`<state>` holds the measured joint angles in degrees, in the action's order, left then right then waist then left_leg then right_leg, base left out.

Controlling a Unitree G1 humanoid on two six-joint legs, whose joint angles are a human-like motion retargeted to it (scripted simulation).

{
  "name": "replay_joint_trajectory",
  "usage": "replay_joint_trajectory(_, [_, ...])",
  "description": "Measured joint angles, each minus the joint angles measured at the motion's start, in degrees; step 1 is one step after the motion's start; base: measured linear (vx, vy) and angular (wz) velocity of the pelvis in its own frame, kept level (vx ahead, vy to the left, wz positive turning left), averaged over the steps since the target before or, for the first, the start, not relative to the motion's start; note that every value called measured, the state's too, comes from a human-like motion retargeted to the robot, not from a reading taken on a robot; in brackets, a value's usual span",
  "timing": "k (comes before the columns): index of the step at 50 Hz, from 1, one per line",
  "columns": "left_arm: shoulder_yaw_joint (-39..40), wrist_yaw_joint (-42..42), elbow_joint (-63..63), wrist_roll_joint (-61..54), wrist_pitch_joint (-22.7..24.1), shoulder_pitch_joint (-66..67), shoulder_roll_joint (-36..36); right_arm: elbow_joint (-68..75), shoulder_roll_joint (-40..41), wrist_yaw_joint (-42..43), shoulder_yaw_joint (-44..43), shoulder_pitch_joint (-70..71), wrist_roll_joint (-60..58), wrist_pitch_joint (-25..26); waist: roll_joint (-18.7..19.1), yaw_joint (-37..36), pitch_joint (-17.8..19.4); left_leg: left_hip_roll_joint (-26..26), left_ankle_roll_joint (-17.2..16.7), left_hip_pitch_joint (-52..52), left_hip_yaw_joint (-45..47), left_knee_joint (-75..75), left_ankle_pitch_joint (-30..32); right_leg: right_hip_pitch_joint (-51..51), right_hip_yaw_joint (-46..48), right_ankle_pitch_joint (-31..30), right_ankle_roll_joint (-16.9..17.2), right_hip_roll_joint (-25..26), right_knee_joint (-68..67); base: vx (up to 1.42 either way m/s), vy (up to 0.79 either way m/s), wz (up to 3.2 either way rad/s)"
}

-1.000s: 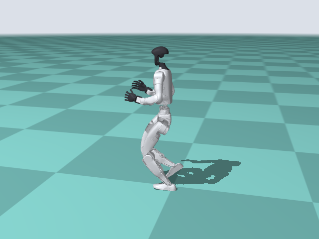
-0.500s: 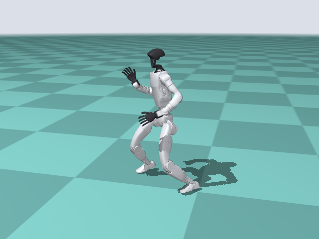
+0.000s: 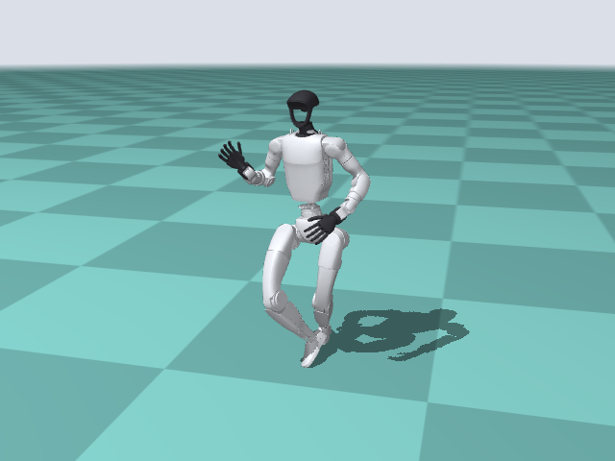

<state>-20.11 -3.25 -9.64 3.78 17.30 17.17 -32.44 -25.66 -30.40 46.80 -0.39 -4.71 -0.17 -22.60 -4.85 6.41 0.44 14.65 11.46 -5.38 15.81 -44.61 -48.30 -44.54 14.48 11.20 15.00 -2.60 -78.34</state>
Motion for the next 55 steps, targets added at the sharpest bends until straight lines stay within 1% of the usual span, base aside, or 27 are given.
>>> replay_joint_trajectory(3, [-0.6, -0.2, -3.3, -0.6, -2.1, -1.8, 0.9, 1.4, -1.6, -1.7, 0.2, 1.9, -0.7, 1.3, -3.9, -0.6, 0.3, 1.2, 2.5, -0.7, -1.0, 2.7, -1.5, -4.4, -0.2, -5.8, 0.0, -1.3, -3.6, -0.4, -0.34, 1.22])
replay_joint_trajectory(5, [-1.0, -0.2, -5.9, -1.1, -3.2, -2.8, 1.6, 2.6, -2.8, -3.8, 0.8, 3.2, -1.1, 2.1, -5.5, -1.1, 0.4, 1.6, 3.3, -1.7, -2.2, 3.4, -1.5, -6.5, -0.3, -9.0, 0.0, -1.8, -4.7, -0.37, -0.23, 0.85])
replay_joint_trajectory(8, [-1.2, 0.0, -11.3, -1.4, -4.7, -3.7, 3.5, 4.4, -4.9, -7.9, 2.9, 5.6, -2.0, 2.9, -6.3, -1.6, 0.6, 1.2, 3.5, -3.6, -3.9, 4.2, -0.7, -8.2, -1.3, -11.9, 0.0, -2.3, -5.1, -0.31, -0.16, 0.49])
replay_joint_trajectory(10, [-1.4, 0.2, -15.9, -0.8, -5.5, -3.6, 5.0, 5.3, -6.3, -11.3, 5.1, 7.5, -2.8, 3.3, -6.1, -1.8, 0.4, 0.4, 3.4, -4.8, -4.4, 4.7, 0.1, -8.6, -2.2, -12.1, 0.0, -3.0, -5.1, -0.25, -0.09, 0.03])
replay_joint_trajectory(14, [-2.0, 1.7, -28.6, 1.5, -6.9, -2.5, 8.6, 6.2, -8.0, -18.2, 10.2, 12.5, -4.4, 3.3, -4.4, -1.5, -0.5, -1.6, 2.4, -6.0, -3.8, 7.2, 2.2, -8.1, -4.8, -7.7, 0.0, -6.9, -4.7, -0.18, -0.03, -0.52])
replay_joint_trajectory(18, [-2.2, 5.1, -42.4, 4.4, -8.1, -0.2, 12.1, 6.2, -8.1, -23.2, 13.3, 16.3, -5.5, 2.9, -2.5, -0.1, -1.6, -3.3, 1.6, -5.6, -1.4, 11.1, 3.5, -6.4, -6.6, -1.4, 0.0, -14.6, -4.3, -0.06, -0.03, -1.11])
replay_joint_trajectory(20, [-1.6, 6.8, -48.0, 5.5, -8.7, 1.5, 13.3, 6.1, -7.8, -24.2, 13.3, 16.8, -6.1, 2.6, -2.1, 0.9, -2.2, -4.0, 1.2, -4.9, 0.5, 13.4, 3.6, -4.9, -5.8, 2.1, -1.7, -18.7, -3.5, 0.01, -0.13, -1.51])
replay_joint_trajectory(23, [0.2, 7.9, -53.6, 6.0, -9.4, 3.7, 14.5, 6.9, -6.7, -24.1, 11.9, 15.6, -6.1, 2.1, -1.9, 2.4, -2.9, -4.9, 0.4, -3.6, 4.0, 16.6, 3.6, -1.8, -3.8, 6.6, -3.6, -22.9, -0.6, 0.06, -0.2, -1.73])
replay_joint_trajectory(25, [2.1, 7.5, -55.8, 5.6, -9.6, 4.8, 14.8, 8.2, -5.7, -23.3, 10.7, 14.1, -5.5, 1.5, -1.9, 3.2, -3.2, -5.5, 0.0, -2.3, 6.5, 18.7, 3.6, 0.8, -2.4, 9.1, -4.2, -24.2, 2.3, 0.1, -0.22, -1.84])
replay_joint_trajectory(27, [4.4, 5.9, -56.8, 4.1, -9.8, 5.3, 14.7, 10.1, -4.7, -22.3, 9.4, 12.2, -4.3, 1.2, -2.1, 3.9, -3.4, -6.2, -0.5, -0.9, 9.0, 20.2, 3.4, 3.5, -1.1, 11.5, -4.1, -24.2, 5.8, 0.11, -0.23, -1.86])
replay_joint_trajectory(29, [7.1, 3.4, -57.1, 2.0, -10.0, 5.4, 14.4, 12.5, -3.9, -21.2, 8.4, 10.3, -2.8, 0.8, -2.3, 4.3, -3.5, -7.0, -0.9, 0.6, 11.6, 20.9, 3.2, 6.3, -0.1, 14.0, -4.0, -23.1, 9.8, 0.11, -0.23, -1.89])
replay_joint_trajectory(31, [10.3, 0.2, -56.8, -0.3, -10.2, 5.0, 14.0, 15.1, -3.3, -20.1, 7.7, 8.6, -1.2, 0.6, -2.5, 4.5, -3.3, -8.3, -1.3, 1.9, 13.9, 20.4, 2.8, 9.3, 0.4, 16.8, -4.0, -20.7, 14.3, 0.1, -0.23, -1.86])
replay_joint_trajectory(33, [13.7, -3.7, -56.1, -2.7, -10.3, 4.3, 13.7, 17.9, -3.1, -19.4, 7.5, 7.3, 0.1, 0.5, -2.6, 4.5, -3.0, -10.2, -1.6, 2.6, 15.8, 17.6, 2.2, 12.2, 0.2, 19.8, -4.2, -17.6, 18.8, 0.1, -0.24, -1.83])
replay_joint_trajectory(35, [17.3, -7.6, -54.9, -5.4, -10.3, 3.4, 13.4, 20.8, -3.2, -19.3, 8.1, 6.4, 1.3, 0.6, -2.1, 3.8, -1.8, -14.1, -1.9, 1.7, 14.4, 9.4, 1.1, 15.6, -0.4, 22.1, -5.0, -13.2, 23.0, 0.09, -0.28, -2.13])
replay_joint_trajectory(37, [20.7, -11.1, -53.5, -8.0, -10.1, 2.4, 13.7, 23.6, -3.6, -20.2, 9.8, 6.0, 1.9, 0.9, 0.4, 2.1, 0.2, -19.8, -3.2, -2.1, 7.3, -4.2, -0.4, 19.3, -1.3, 22.9, -6.7, -5.8, 26.7, 0.07, -0.3, -2.56])
replay_joint_trajectory(39, [23.3, -13.5, -51.9, -10.7, -9.8, 1.5, 14.3, 26.1, -4.4, -21.9, 12.0, 5.6, 2.1, 1.5, 2.5, 0.6, 1.7, -21.7, -2.8, -6.7, 0.4, -14.2, -1.7, 21.3, -3.0, 23.4, -8.3, 0.2, 28.9, 0.06, -0.21, -2.26])
replay_joint_trajectory(41, [25.1, -15.1, -50.1, -13.3, -9.4, 0.4, 14.9, 28.5, -5.2, -23.8, 14.5, 5.5, 1.8, 2.3, 4.6, -0.7, 3.1, -24.6, -2.5, -10.0, -3.0, -24.7, -1.7, 22.8, -4.8, 24.1, -9.6, 5.1, 29.8, 0.13, -0.12, -1.87])
replay_joint_trajectory(42, [25.8, -15.8, -49.2, -14.6, -9.2, -0.4, 15.3, 30.0, -5.7, -24.9, 15.9, 6.0, 1.6, 2.7, 6.4, -1.5, 3.9, -26.8, -2.7, -11.8, -4.9, -30.1, -1.6, 24.0, -5.6, 23.7, -10.4, 8.3, 31.3, 0.16, -0.1, -1.89])
replay_joint_trajectory(43, [26.4, -16.3, -48.1, -15.9, -9.0, -1.3, 15.9, 31.8, -6.2, -26.1, 17.3, 7.0, 1.5, 3.0, 9.0, -2.5, 5.0, -29.6, -3.0, -13.9, -7.4, -34.8, -1.3, 25.7, -6.4, 22.3, -11.2, 12.3, 34.1, 0.16, -0.09, -1.87])
replay_joint_trajectory(44, [26.7, -16.7, -47.0, -17.0, -8.7, -1.9, 16.4, 33.3, -6.6, -27.1, 18.6, 7.2, 1.2, 3.3, 10.3, -3.3, 5.8, -30.6, -3.1, -15.6, -9.3, -38.5, -0.9, 26.6, -7.5, 21.9, -11.8, 14.8, 35.0, 0.16, -0.08, -1.79])
replay_joint_trajectory(47, [27.1, -17.7, -43.2, -20.0, -7.4, -3.7, 17.8, 38.6, -6.9, -30.2, 22.0, 7.9, 0.2, 4.3, 12.3, -4.9, 7.6, -29.3, -3.0, -21.2, -14.5, -45.7, 0.6, 28.6, -11.5, 21.1, -12.6, 18.7, 36.1, 0.17, -0.05, -1.47])
replay_joint_trajectory(50, [27.0, -18.6, -38.0, -22.8, -5.5, -5.3, 18.8, 44.6, -6.2, -32.6, 24.7, 7.7, -0.7, 5.3, 12.9, -6.0, 8.7, -24.9, -3.0, -26.5, -18.3, -47.6, 1.7, 30.0, -15.0, 21.0, -12.8, 20.2, 35.9, 0.18, -0.02, -1.15])
replay_joint_trajectory(53, [26.7, -20.0, -30.6, -24.9, -2.9, -6.6, 18.7, 51.1, -5.0, -34.0, 26.3, 6.4, -1.3, 5.9, 13.2, -6.4, 9.3, -19.3, -4.1, -29.9, -20.8, -43.7, 3.1, 31.7, -17.7, 21.2, -12.4, 20.4, 35.7, 0.17, 0.0, -0.83])
replay_joint_trajectory(55, [26.3, -21.0, -24.8, -26.0, -1.0, -7.6, 18.2, 55.3, -4.1, -34.4, 26.8, 5.0, -1.7, 6.4, 13.4, -6.5, 9.6, -15.7, -5.5, -31.0, -22.3, -38.6, 4.0, 32.8, -18.9, 21.5, -12.2, 20.2, 35.4, 0.16, 0.0, -0.62])
